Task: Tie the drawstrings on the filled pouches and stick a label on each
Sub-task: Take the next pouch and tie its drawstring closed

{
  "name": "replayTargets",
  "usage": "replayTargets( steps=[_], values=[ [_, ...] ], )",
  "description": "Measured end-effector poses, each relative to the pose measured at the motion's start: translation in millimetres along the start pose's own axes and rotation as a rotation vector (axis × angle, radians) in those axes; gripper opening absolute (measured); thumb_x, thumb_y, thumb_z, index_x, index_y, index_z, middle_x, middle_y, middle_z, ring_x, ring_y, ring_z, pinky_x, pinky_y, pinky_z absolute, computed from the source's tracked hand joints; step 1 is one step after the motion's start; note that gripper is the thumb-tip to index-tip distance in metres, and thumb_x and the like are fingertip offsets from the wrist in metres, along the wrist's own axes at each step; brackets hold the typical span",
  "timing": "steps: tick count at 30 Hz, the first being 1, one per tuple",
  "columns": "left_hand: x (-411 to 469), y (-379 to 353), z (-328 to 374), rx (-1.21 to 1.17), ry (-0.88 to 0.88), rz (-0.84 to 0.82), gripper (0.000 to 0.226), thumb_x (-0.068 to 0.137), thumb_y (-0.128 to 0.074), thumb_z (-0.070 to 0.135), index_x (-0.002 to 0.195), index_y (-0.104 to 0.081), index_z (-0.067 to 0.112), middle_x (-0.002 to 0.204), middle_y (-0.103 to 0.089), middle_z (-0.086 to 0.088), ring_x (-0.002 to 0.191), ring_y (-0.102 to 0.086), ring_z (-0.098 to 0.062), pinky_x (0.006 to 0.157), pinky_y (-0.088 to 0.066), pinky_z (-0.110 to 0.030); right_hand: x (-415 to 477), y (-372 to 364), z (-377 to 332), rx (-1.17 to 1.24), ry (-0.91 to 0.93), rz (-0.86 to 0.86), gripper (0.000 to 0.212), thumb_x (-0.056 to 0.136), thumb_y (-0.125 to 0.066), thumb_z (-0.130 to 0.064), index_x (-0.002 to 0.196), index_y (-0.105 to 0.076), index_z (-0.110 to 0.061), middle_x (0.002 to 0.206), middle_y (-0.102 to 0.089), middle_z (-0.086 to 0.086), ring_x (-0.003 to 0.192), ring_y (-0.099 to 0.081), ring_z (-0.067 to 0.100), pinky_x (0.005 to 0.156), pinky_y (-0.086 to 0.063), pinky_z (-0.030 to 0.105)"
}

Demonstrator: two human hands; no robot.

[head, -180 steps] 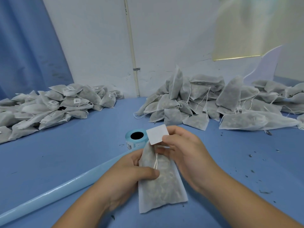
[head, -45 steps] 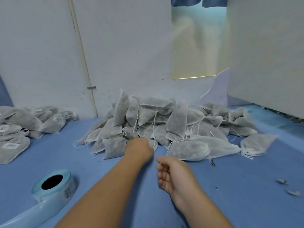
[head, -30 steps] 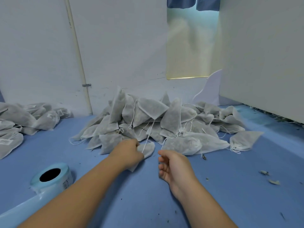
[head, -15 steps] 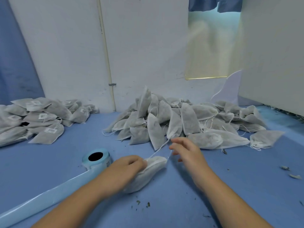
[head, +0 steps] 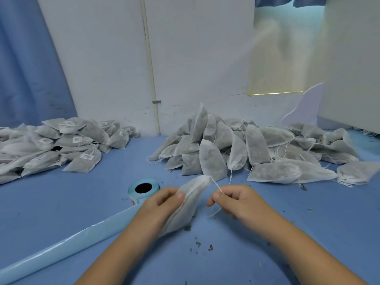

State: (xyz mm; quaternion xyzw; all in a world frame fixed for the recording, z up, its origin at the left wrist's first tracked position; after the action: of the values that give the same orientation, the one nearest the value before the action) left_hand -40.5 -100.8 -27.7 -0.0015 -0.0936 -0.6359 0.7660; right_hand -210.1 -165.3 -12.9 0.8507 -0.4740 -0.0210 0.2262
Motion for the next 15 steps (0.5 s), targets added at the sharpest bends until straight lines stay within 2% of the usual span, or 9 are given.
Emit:
replayTargets(
  steps=[1, 3, 5, 7, 11, 13, 15],
  values=[
    [-3.4, 2.9, 7.5, 0.096, -0.052, 0.043, 0.038, 0.069, -0.064, 0.052, 0.106, -0.069, 0.044, 0.106, -0.07, 0.012, 0.097, -0.066, -0.003, 0.08, -0.047, -0.013, -0.6, 0.3, -3.6, 0.026, 0.01, 0.007, 0.026, 0.095, -0.056, -0.032, 0.075, -0.073, -0.028, 0.05, -0.038, -0.012, 0.05, -0.033, 0.009, 0.051, -0.03, 0.015],
    [-11.1, -1.9, 23.6, 0.298, -0.191, 0.067, 0.05, 0.073, -0.061, 0.041, 0.122, -0.058, 0.045, 0.118, -0.063, 0.018, 0.108, -0.058, 0.008, 0.091, -0.043, -0.011, -2.8, 0.0, -12.4, 0.056, 0.042, 0.011, 0.028, 0.095, -0.057, -0.029, 0.073, -0.073, -0.026, 0.048, -0.036, -0.013, 0.049, -0.031, 0.009, 0.051, -0.028, 0.017],
    [-20.3, -14.9, 41.5, 0.405, -0.344, 0.063, 0.058, 0.075, -0.06, 0.044, 0.132, -0.05, 0.04, 0.127, -0.057, 0.022, 0.12, -0.049, 0.01, 0.1, -0.035, -0.009, -5.9, -4.0, -22.4, 0.068, 0.076, -0.01, 0.028, 0.093, -0.06, -0.033, 0.068, -0.071, -0.025, 0.047, -0.034, -0.011, 0.049, -0.029, 0.01, 0.05, -0.027, 0.019],
    [-29.1, -29.4, 57.1, 0.407, -0.458, 0.055, 0.053, 0.079, -0.057, 0.047, 0.131, -0.047, 0.042, 0.128, -0.056, 0.026, 0.122, -0.048, 0.01, 0.097, -0.033, -0.004, -10.0, -11.4, -33.2, 0.096, 0.115, -0.054, 0.029, 0.084, -0.057, -0.037, 0.061, -0.069, -0.025, 0.047, -0.035, -0.01, 0.049, -0.029, 0.01, 0.051, -0.028, 0.02],
    [-37.7, -54.8, 60.6, 0.297, -0.438, -0.027, 0.049, 0.083, -0.05, 0.055, 0.13, -0.048, 0.044, 0.124, -0.057, 0.031, 0.119, -0.053, 0.007, 0.094, -0.036, -0.006, -18.2, -25.6, -47.7, 0.27, 0.157, -0.171, 0.03, 0.078, -0.057, -0.03, 0.05, -0.058, -0.02, 0.049, -0.033, -0.004, 0.047, -0.028, 0.008, 0.048, -0.026, 0.019],
    [-38.8, -58.0, 57.6, 0.237, -0.408, -0.027, 0.046, 0.082, -0.05, 0.059, 0.124, -0.056, 0.041, 0.114, -0.063, 0.026, 0.109, -0.059, 0.004, 0.087, -0.04, -0.007, -21.5, -24.2, -52.0, 0.346, 0.167, -0.21, 0.03, 0.074, -0.058, -0.033, 0.053, -0.055, -0.012, 0.049, -0.032, -0.003, 0.046, -0.026, 0.009, 0.046, -0.024, 0.019],
    [-37.2, -56.6, 55.6, 0.176, -0.373, -0.017, 0.037, 0.08, -0.053, 0.061, 0.111, -0.063, 0.044, 0.096, -0.068, 0.023, 0.089, -0.063, 0.004, 0.078, -0.043, -0.01, -22.7, -20.3, -53.3, 0.376, 0.171, -0.229, 0.033, 0.073, -0.06, -0.035, 0.056, -0.053, -0.008, 0.048, -0.031, -0.005, 0.047, -0.023, 0.01, 0.046, -0.022, 0.021]
  ],
)
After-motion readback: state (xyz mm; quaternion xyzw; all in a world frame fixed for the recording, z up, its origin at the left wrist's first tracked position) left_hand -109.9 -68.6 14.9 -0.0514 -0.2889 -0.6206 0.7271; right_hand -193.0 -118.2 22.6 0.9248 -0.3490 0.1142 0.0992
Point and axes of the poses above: each hand's wrist, its own x-axis towards the middle knuckle, its own y-axis out of the back of the hand, z = x × y, the point moved 9 cm from there along x, towards the middle knuckle
